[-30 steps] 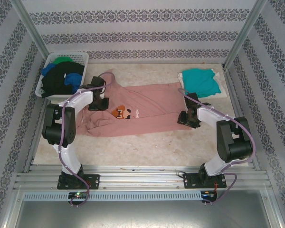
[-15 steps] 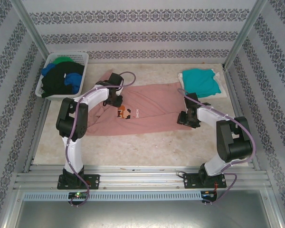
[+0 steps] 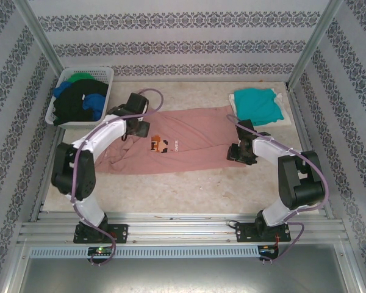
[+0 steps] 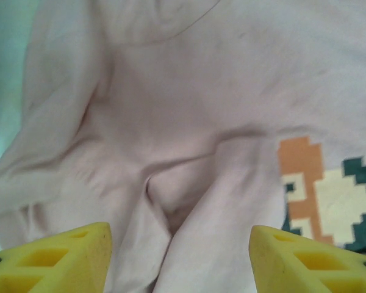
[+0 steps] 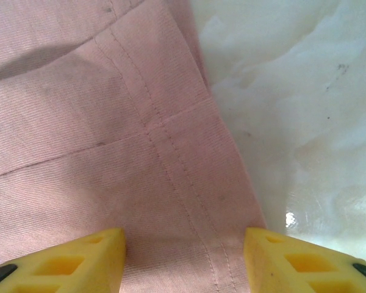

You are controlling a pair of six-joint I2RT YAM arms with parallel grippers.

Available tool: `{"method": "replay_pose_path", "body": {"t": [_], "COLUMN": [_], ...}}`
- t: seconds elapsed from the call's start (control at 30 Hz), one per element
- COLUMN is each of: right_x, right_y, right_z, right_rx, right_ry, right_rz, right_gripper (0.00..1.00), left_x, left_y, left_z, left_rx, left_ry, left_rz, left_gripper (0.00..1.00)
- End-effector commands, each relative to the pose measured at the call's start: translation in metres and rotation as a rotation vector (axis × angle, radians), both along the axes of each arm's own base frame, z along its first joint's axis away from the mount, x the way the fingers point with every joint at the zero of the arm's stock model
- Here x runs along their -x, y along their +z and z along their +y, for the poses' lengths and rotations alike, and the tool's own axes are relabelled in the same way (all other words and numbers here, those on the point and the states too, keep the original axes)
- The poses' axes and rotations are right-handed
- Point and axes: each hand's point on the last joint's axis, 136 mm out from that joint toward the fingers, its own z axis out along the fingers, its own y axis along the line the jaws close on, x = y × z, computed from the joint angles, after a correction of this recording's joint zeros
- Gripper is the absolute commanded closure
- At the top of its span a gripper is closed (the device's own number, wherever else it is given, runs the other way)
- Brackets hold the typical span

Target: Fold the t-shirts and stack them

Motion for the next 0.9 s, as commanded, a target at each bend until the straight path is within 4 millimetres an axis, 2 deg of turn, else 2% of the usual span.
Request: {"method": "replay_pose_path", "body": {"t": [0.0, 0.1, 0.23, 0.4, 0.57, 0.73, 0.87], "right_x": [-0.003, -0.002, 0.001, 0.004, 0.004, 0.002, 0.003], "right_y": [0.005, 0.006, 0.008, 0.009, 0.011, 0.011, 0.008], "right_z": [0.003, 0.002, 0.003, 0.003, 0.003, 0.005, 0.005], "right_rx": [0.012, 0.012, 0.007, 0.0, 0.0, 0.0, 0.002], "right_ry": [0.033, 0.032, 0.031, 0.026, 0.031, 0.035, 0.036], "right_rz": [-0.01, -0.008, -0.022, -0.032, -0.034, -0.032, -0.025], "right_gripper": [0.45, 0.45, 0.45, 0.45, 0.45, 0.45, 0.45], "left_x": [0.023, 0.022, 0.01, 0.001, 0.001, -0.002, -0.012], "left_y": [-0.034, -0.046, -0.056, -0.073, -0.089, -0.072, -0.049], "left_z": [0.028, 0.033, 0.038, 0.03, 0.026, 0.031, 0.032], "left_rx": [-0.041, -0.035, 0.068, 0.111, 0.111, 0.09, 0.08], "left_ry": [0.107, 0.149, 0.209, 0.19, 0.176, 0.185, 0.17], "left_rz": [0.099, 0.13, 0.132, 0.161, 0.215, 0.186, 0.145], "left_gripper": [0.39, 0.42, 0.45, 0.46, 0.58, 0.8, 0.82]}}
